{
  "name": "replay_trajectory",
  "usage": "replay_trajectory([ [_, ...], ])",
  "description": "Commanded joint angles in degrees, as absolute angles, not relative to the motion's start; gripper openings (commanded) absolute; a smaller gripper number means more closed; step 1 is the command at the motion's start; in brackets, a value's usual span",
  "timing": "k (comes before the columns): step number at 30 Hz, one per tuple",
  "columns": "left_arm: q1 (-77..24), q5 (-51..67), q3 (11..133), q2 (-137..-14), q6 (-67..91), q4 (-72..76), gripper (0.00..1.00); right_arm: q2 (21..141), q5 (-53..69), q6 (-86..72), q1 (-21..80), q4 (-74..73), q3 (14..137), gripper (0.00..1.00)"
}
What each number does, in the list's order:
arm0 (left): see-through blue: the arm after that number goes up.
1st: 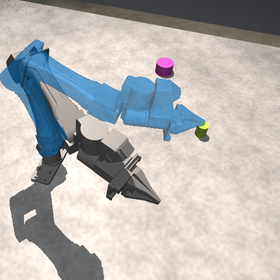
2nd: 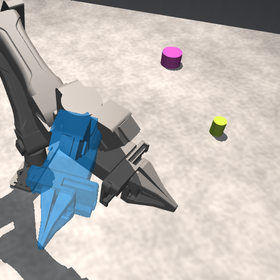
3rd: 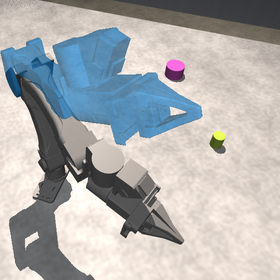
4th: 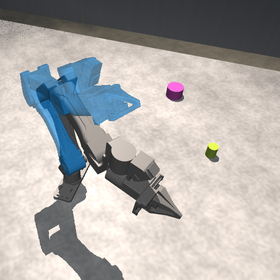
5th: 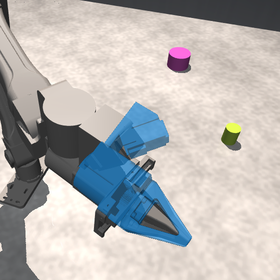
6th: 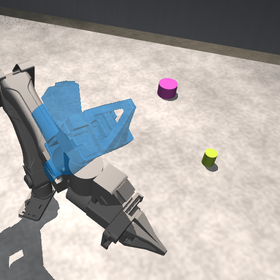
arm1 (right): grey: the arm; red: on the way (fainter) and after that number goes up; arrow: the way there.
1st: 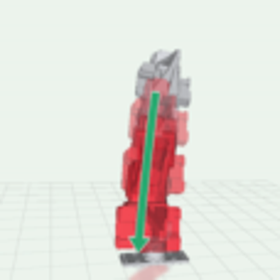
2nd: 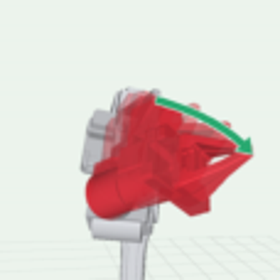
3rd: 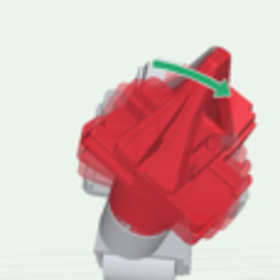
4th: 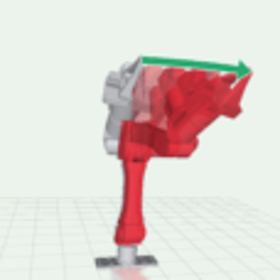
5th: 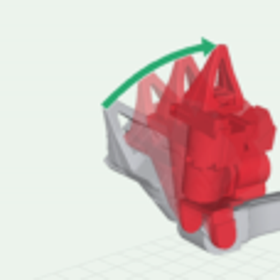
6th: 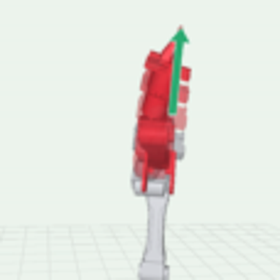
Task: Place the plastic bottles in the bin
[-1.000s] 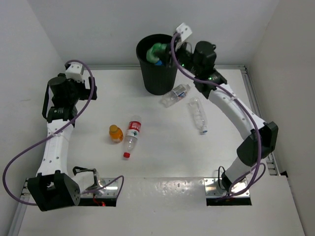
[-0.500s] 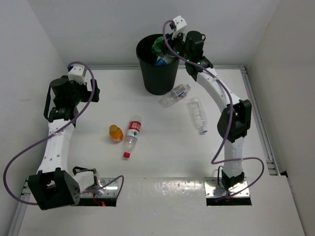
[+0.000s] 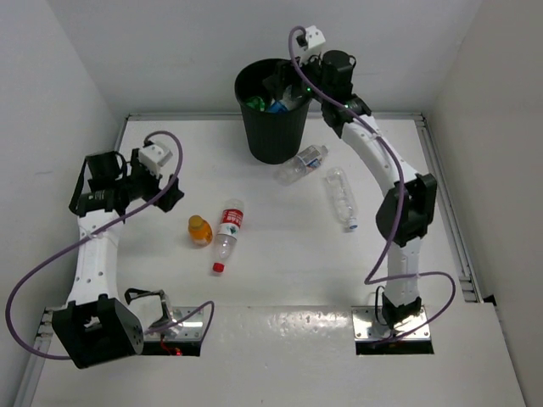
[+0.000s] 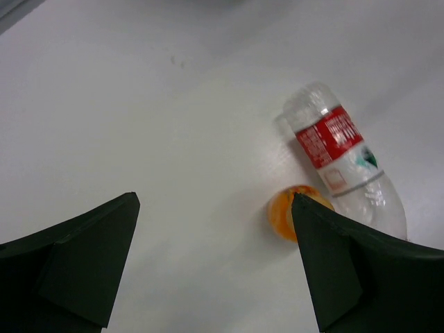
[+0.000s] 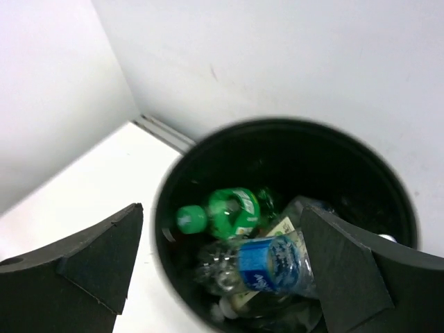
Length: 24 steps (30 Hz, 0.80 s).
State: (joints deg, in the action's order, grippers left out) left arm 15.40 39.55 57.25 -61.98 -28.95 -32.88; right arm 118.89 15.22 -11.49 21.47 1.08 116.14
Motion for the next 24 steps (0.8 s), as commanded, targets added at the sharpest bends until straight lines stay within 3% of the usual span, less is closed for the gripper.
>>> replay_trajectory([
  [1, 14.9, 47.1, 55.5, -61.4, -45.7, -43.4, 0.99, 108.0, 17.0, -13.4, 20.9, 3.4, 114.4, 0.93],
  [14, 10.0, 45.2, 46.8, -67.7, -57.9, -44.5, 0.99, 91.8, 17.5, -8.4, 17.1, -4.7, 93.1, 0.93],
  [24, 4.1, 37.7, 41.4, -71.0, -51.1, -29.2, 0.99, 87.8, 16.3, -6.8, 16.1, -6.9, 88.2, 0.93],
])
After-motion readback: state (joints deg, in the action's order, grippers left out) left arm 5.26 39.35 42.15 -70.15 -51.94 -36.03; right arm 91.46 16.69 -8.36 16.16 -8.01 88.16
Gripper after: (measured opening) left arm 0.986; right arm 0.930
